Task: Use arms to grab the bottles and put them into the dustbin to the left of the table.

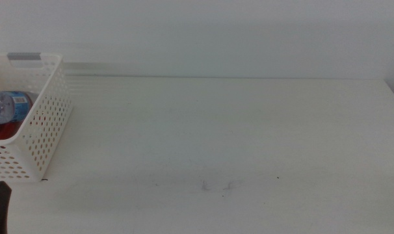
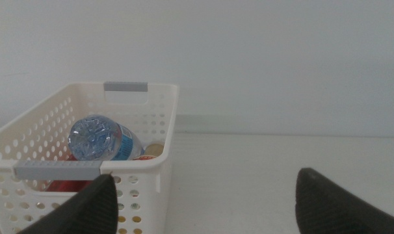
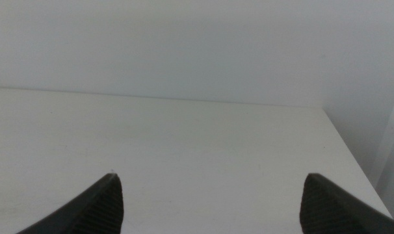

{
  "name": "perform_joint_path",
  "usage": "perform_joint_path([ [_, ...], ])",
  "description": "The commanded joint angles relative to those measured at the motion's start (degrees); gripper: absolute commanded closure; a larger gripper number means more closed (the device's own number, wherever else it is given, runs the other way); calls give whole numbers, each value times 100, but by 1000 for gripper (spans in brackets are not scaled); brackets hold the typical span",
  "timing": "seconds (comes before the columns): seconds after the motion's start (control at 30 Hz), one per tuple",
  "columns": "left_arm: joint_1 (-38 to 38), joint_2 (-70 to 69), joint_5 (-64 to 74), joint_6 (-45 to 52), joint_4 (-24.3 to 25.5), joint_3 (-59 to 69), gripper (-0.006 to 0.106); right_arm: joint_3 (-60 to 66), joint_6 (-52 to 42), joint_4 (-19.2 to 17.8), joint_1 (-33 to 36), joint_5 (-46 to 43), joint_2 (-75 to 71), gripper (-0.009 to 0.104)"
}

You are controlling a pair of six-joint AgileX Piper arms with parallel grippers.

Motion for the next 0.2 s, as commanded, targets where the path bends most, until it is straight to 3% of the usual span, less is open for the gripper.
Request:
perform_joint_path([
  [0.0,4,-27,-83,-20,51,2,7,17,-23,-56,-18,-91,-29,5],
  [0.17,4,-27,-83,-20,63,2,7,17,-23,-56,-18,-91,-29,5],
])
